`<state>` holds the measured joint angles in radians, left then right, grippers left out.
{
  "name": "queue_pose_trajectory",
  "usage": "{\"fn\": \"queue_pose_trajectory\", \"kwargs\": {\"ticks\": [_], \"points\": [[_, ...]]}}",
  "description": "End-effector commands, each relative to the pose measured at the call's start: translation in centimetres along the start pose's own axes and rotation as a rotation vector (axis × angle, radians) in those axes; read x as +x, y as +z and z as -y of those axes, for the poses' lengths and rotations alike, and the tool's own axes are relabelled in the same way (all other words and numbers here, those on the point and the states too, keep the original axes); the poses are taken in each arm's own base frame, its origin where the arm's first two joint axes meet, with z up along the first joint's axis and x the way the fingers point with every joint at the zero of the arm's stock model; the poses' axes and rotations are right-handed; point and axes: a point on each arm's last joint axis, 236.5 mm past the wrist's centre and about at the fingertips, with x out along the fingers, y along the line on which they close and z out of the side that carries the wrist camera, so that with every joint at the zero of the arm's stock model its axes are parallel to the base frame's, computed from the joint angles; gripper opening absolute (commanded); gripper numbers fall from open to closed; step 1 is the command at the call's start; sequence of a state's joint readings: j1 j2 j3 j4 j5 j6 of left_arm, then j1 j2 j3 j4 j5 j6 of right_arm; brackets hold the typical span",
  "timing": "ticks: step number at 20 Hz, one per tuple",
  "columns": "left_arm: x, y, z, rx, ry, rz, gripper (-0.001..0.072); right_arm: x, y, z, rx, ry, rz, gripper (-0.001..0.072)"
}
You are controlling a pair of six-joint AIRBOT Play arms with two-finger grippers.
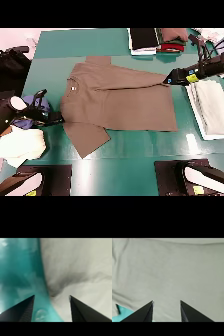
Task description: Fold the shirts.
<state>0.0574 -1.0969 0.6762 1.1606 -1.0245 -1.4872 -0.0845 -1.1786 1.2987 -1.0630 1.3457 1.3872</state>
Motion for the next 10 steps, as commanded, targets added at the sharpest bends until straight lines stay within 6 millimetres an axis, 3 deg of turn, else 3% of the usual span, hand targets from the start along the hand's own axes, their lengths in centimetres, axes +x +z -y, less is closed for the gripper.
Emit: {"fn": "queue_pose_trajectory", "kwargs": {"ticks": [1, 3, 4, 6, 8, 10], "points": [[1.4, 0.5, 1.6, -0.075, -0.082, 0.073, 0.0518, -0.5, -0.3, -0.8, 0.000, 0.019, 0.032, 0.0378], [1.8, -0.1, 2.8, -0.036, -0.091, 0.059, 0.0516, -0.9, 0.0, -1.0, -0.006, 0.017, 0.054, 0.0378], [2.0, -0.5, 3.6, -0.012, -0.097, 0.048, 0.0411, -1.1, 0.0, -1.1, -0.009, 0.016, 0.058, 0.0378], [1.7, -0.7, 4.4, 0.013, -0.105, 0.034, 0.0054, -1.5, -0.4, -0.6, 0.001, 0.009, 0.050, 0.0378], [0.1, 0.4, 4.7, 0.067, -0.086, 0.057, 0.0033, -2.1, -1.9, 1.4, 0.027, -0.008, -0.004, 0.0378], [-2.4, 2.2, 5.6, 0.119, -0.082, 0.125, 0.0033, -2.2, -5.2, 4.6, 0.122, -0.023, -0.071, 0.0378]]}}
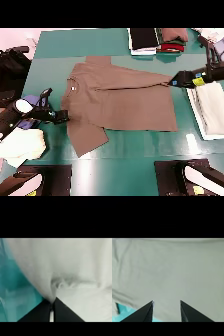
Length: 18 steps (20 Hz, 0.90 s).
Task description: Fold the shirts.
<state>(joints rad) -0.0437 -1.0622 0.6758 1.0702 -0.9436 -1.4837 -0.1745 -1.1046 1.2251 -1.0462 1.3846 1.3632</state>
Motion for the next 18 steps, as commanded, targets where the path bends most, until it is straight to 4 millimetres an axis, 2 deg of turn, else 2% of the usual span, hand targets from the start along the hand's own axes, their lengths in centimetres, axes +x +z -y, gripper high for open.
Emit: {"fn": "queue_pose_trajectory", "kwargs": {"ticks": [1, 3, 4, 6, 7, 8, 10, 14, 15, 16, 18], "points": [[-3.0, 2.3, 1.7, 0.081, 0.002, 0.071, 0.0033, -0.1, -5.1, 5.5, 0.143, -0.051, -0.109, 0.0378], [-4.3, 3.6, 2.6, 0.100, -0.008, 0.114, 0.0033, 0.5, -10.3, 11.1, 0.288, -0.159, -0.180, 0.0390], [-4.6, 3.9, 2.7, 0.104, -0.010, 0.123, 0.0033, 1.0, -12.8, 13.0, 0.366, -0.182, -0.207, 0.0390], [-4.6, 4.0, 2.8, 0.104, -0.009, 0.126, 0.0033, 2.3, -17.0, 14.9, 0.524, -0.156, -0.247, 0.0399], [-4.6, 3.9, 2.8, 0.104, -0.009, 0.125, 0.0033, 3.1, -18.5, 15.1, 0.584, -0.123, -0.271, 0.0522], [-4.6, 3.9, 2.7, 0.104, -0.009, 0.124, 0.0033, 3.8, -19.5, 15.0, 0.621, -0.085, -0.292, 0.0533], [-4.6, 3.9, 2.8, 0.104, -0.009, 0.125, 0.0033, 5.5, -20.4, 14.3, 0.671, -0.006, -0.317, 0.0506], [-4.6, 3.9, 2.7, 0.104, -0.009, 0.124, 0.0033, 8.7, -19.9, 12.3, 0.632, 0.061, -0.359, 0.0499], [-4.6, 3.9, 2.8, 0.104, -0.009, 0.125, 0.0033, 9.4, -20.0, 11.6, 0.592, 0.059, -0.383, 0.0460], [-4.6, 3.9, 2.8, 0.104, -0.009, 0.125, 0.0033, 10.0, -20.0, 11.0, 0.556, 0.056, -0.402, 0.0356], [-4.6, 3.9, 2.8, 0.104, -0.009, 0.124, 0.0033, 11.2, -19.8, 9.9, 0.478, 0.044, -0.419, 0.0227]]}}
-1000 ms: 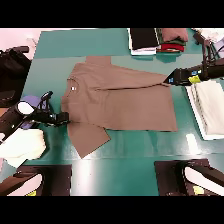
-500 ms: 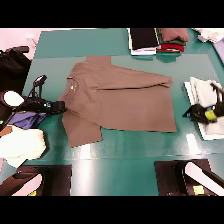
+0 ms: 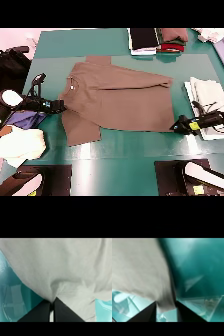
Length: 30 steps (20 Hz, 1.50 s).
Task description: Fold the shirts.
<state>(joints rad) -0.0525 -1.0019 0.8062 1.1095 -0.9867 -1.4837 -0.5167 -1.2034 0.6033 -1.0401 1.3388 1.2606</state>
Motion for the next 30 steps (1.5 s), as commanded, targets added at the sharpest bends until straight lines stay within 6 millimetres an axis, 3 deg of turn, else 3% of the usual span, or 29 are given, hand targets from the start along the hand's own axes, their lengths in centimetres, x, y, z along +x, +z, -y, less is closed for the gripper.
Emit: {"fn": "queue_pose_trajectory", "kwargs": {"ticks": [1, 2, 4, 6, 8, 10, 13, 14, 16, 18, 20, 22, 24, 25, 27, 30], "points": [[-0.1, 0.0, 0.1, 0.001, -0.001, -0.001, 0.0033, 2.1, 0.4, -1.6, -0.112, -0.048, 0.000, 0.0135], [-0.2, 0.1, 0.1, 0.003, -0.002, 0.004, 0.0032, 1.9, 0.9, -2.3, -0.151, -0.059, 0.022, 0.0056], [-1.8, 1.1, 0.9, 0.029, -0.005, 0.052, 0.0032, -0.2, 2.3, -4.6, -0.242, -0.070, 0.106, 0.0021], [-6.0, 4.0, 2.7, 0.087, -0.011, 0.172, 0.0032, -4.9, 4.3, -8.3, -0.353, -0.071, 0.252, 0.0020], [-13.1, 7.8, 6.0, 0.173, -0.028, 0.367, 0.0032, -12.1, 5.5, -13.2, -0.487, -0.072, 0.452, 0.0020], [-22.8, 10.8, 10.4, 0.268, -0.063, 0.601, 0.0032, -20.7, 5.2, -18.6, -0.623, -0.082, 0.696, 0.0020], [-37.6, 11.2, 16.4, 0.397, -0.115, 0.933, 0.0032, -32.9, 0.8, -25.7, -0.801, -0.105, 1.054, 0.0020], [-42.2, 10.4, 18.1, 0.435, -0.130, 1.036, 0.0032, -36.2, -1.5, -27.7, -0.853, -0.107, 1.153, 0.0020], [-49.5, 8.3, 20.7, 0.496, -0.157, 1.199, 0.0032, -40.8, -5.9, -30.3, -0.909, -0.094, 1.293, 0.0020], [-54.6, 5.9, 22.3, 0.540, -0.176, 1.320, 0.0032, -44.3, -8.8, -31.0, -0.903, -0.124, 1.409, 0.0021], [-57.3, 4.5, 22.9, 0.562, -0.177, 1.389, 0.0031, -46.6, -10.5, -30.5, -0.864, -0.169, 1.479, 0.0020], [-56.9, 5.0, 22.2, 0.537, -0.151, 1.378, 0.0031, -47.3, -10.9, -29.5, -0.829, -0.231, 1.467, 0.0020], [-52.6, 7.6, 20.4, 0.477, -0.107, 1.246, 0.0031, -46.5, -9.9, -29.1, -0.823, -0.257, 1.387, 0.0020], [-49.4, 9.1, 19.5, 0.458, -0.090, 1.152, 0.0032, -45.7, -8.6, -28.8, -0.815, -0.261, 1.330, 0.0020], [-41.1, 12.3, 17.3, 0.407, -0.066, 0.921, 0.0032, -43.3, -4.5, -27.6, -0.772, -0.270, 1.201, 0.0020], [-27.0, 15.4, 12.8, 0.307, -0.033, 0.569, 0.0032, -36.3, 3.5, -24.2, -0.675, -0.272, 0.935, 0.0020]]}}
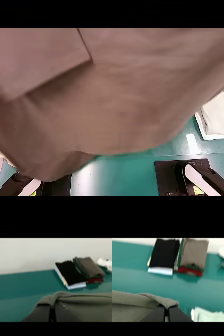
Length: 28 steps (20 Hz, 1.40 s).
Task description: Fold the shirts.
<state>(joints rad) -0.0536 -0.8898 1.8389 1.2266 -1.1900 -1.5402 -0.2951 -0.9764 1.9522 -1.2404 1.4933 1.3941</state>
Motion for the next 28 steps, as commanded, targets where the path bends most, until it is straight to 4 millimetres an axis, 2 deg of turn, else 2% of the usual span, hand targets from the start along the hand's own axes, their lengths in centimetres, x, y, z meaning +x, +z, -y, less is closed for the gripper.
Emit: {"fn": "queue_pose_trajectory", "kwargs": {"ticks": [1, 3, 4, 6, 7, 8, 9, 10, 12, 15, 16, 18, 21, 25, 28], "points": [[10.1, -11.9, -4.0, -0.106, 0.011, -0.387, 0.0032, 9.4, -6.9, 1.6, 0.073, 0.050, -0.300, 0.0020], [15.2, -20.0, -6.3, -0.170, 0.016, -0.585, 0.0032, 15.7, -13.0, 1.4, 0.112, 0.101, -0.488, 0.0020], [17.1, -23.7, -7.3, -0.200, 0.026, -0.667, 0.0033, 18.3, -15.9, 1.3, 0.131, 0.118, -0.566, 0.0020], [20.4, -30.6, -9.3, -0.203, 0.027, -0.800, 0.0032, 22.8, -21.4, 1.5, 0.179, 0.136, -0.708, 0.0020], [21.7, -32.9, -10.0, -0.209, 0.030, -0.840, 0.0032, 24.7, -23.7, 1.6, 0.205, 0.145, -0.762, 0.0020], [23.1, -34.7, -10.8, -0.224, 0.041, -0.855, 0.0032, 26.3, -25.2, 1.7, 0.223, 0.152, -0.800, 0.0020], [24.4, -35.5, -11.5, -0.225, 0.052, -0.841, 0.0032, 27.6, -26.3, 2.0, 0.242, 0.150, -0.828, 0.0020], [25.6, -35.7, -12.1, -0.207, 0.054, -0.813, 0.0032, 28.8, -26.6, 2.2, 0.253, 0.146, -0.835, 0.0020], [27.1, -34.5, -13.1, -0.192, 0.072, -0.748, 0.0032, 30.5, -25.6, 2.3, 0.260, 0.164, -0.816, 0.0020], [26.5, -32.5, -13.7, -0.187, 0.072, -0.746, 0.0033, 30.7, -22.8, 2.6, 0.235, 0.160, -0.755, 0.0020], [25.6, -32.8, -13.7, -0.194, 0.064, -0.790, 0.0033, 30.2, -22.2, 2.7, 0.224, 0.156, -0.746, 0.0020], [23.5, -35.0, -13.0, -0.191, 0.037, -0.912, 0.0033, 29.1, -22.3, 2.7, 0.196, 0.154, -0.744, 0.0020], [21.5, -39.0, -12.1, -0.231, 0.015, -1.036, 0.0033, 27.4, -25.8, 3.4, 0.179, 0.100, -0.804, 0.0020], [19.5, -44.5, -11.1, -0.316, 0.003, -1.147, 0.0032, 26.4, -30.4, 2.7, 0.211, 0.087, -0.838, 0.0020], [18.6, -46.1, -10.9, -0.333, 0.005, -1.185, 0.0033, 25.8, -33.1, 2.1, 0.234, 0.091, -0.873, 0.0024]]}}
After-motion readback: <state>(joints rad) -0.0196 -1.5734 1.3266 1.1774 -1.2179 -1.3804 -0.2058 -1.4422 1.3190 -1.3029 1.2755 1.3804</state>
